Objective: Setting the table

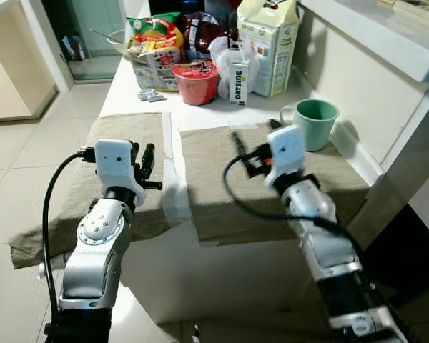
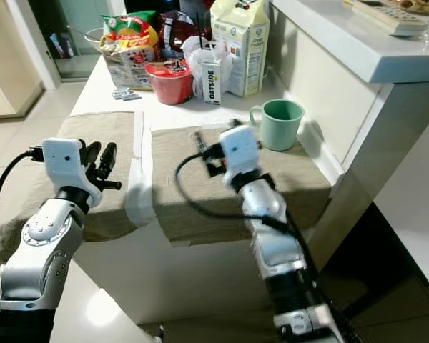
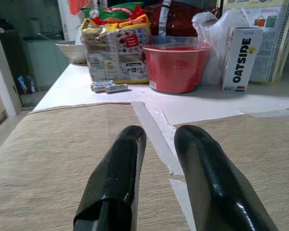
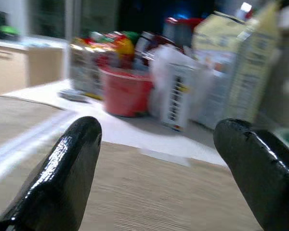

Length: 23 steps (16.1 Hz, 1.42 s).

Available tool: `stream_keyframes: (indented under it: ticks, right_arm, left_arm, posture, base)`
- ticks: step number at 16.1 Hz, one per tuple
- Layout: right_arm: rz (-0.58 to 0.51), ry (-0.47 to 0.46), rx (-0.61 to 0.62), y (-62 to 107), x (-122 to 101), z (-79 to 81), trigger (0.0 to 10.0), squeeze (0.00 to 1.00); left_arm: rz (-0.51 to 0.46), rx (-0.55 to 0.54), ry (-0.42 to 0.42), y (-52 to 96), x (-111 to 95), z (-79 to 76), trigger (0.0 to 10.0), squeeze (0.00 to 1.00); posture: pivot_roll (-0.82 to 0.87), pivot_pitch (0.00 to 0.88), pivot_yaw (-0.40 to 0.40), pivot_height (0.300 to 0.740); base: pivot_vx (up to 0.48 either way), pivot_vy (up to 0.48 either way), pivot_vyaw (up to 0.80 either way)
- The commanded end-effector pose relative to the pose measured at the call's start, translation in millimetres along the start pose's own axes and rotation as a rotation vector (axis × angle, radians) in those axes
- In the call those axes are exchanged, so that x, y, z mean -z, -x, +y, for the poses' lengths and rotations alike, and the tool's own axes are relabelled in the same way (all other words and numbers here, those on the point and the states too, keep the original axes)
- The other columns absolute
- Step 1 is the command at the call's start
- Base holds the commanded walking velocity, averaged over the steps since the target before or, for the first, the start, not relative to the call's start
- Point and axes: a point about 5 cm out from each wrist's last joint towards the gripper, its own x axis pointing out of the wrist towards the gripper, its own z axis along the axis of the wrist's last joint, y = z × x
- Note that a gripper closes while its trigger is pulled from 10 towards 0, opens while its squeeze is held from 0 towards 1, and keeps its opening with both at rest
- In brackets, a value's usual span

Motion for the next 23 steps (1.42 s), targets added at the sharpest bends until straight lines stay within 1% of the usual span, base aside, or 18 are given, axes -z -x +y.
stream_keyframes:
  ticks: [1,3,6,8,10,11,13,16,19,21,23]
  right_arm:
    - [-0.026,0.025,0.044,-6.3,-6.4,-7.1,10.0,0.00]
    - [-0.036,0.045,0.064,-16.9,-10.1,-10.9,10.0,0.00]
    - [-0.067,0.053,0.061,-26.0,-17.9,-11.7,10.0,0.00]
    - [-0.121,0.058,0.049,-37.0,-32.7,-12.4,10.0,0.00]
    - [-0.134,0.070,0.066,-41.9,-35.6,-16.8,10.0,0.00]
    - [-0.140,0.084,0.086,-45.3,-37.4,-22.1,10.0,0.00]
    - [-0.138,0.079,0.106,-48.6,-38.8,-27.8,10.0,0.00]
    - [-0.110,0.082,0.244,-51.7,-36.9,-57.0,10.0,0.00]
    - [-0.099,0.075,0.308,-52.4,-36.5,-70.1,10.0,0.00]
    - [-0.066,0.047,0.337,-51.9,-31.1,-75.2,10.0,0.00]
    - [-0.017,-0.023,0.360,-51.9,-23.3,-78.5,10.0,0.00]
  left_arm:
    - [0.008,0.014,0.000,-1.8,0.1,-1.5,10.0,0.00]
    - [0.012,0.022,0.001,-0.4,0.7,-3.2,10.0,0.00]
    - [0.013,0.018,0.001,0.9,0.4,-2.3,10.0,0.00]
    - [0.018,0.017,-0.004,2.1,1.0,-1.4,10.0,0.00]
    - [0.019,0.018,-0.004,2.1,1.2,-1.6,10.0,0.00]
    - [0.021,0.023,-0.004,1.7,1.6,-2.5,10.0,0.00]
    - [0.022,0.025,-0.003,1.4,1.9,-3.4,10.0,0.00]
    - [0.027,0.033,-0.001,1.2,2.4,-5.1,10.0,0.00]
    - [0.030,0.036,-0.003,1.2,3.0,-5.3,10.0,0.00]
    - [0.031,0.035,-0.005,1.2,3.0,-5.0,10.0,0.00]
    - [0.033,0.036,-0.005,1.4,3.2,-5.0,10.0,0.00]
  posture:
    - [-0.10,0.000,0.069,0.740]
    - [-0.09,0.000,0.068,0.740]
    - [-0.08,0.000,0.069,0.740]
    - [-0.08,0.000,0.070,0.740]
    - [-0.08,0.000,0.070,0.740]
    - [-0.08,0.000,0.070,0.740]
    - [-0.09,0.000,0.070,0.740]
    - [-0.09,0.003,0.072,0.740]
    - [-0.09,0.005,0.070,0.740]
    - [-0.09,0.006,0.070,0.740]
    - [-0.09,0.007,0.069,0.740]
  base:
    - [0.000,0.000,0.00]
    - [0.000,0.000,0.00]
    - [0.000,0.000,0.00]
    - [0.000,0.000,0.00]
    - [0.000,0.000,0.00]
    - [0.000,0.000,0.00]
    - [0.000,0.000,0.00]
    - [0.000,0.000,0.00]
    - [0.000,0.000,0.00]
    - [0.000,0.000,0.00]
    - [0.000,0.000,0.00]
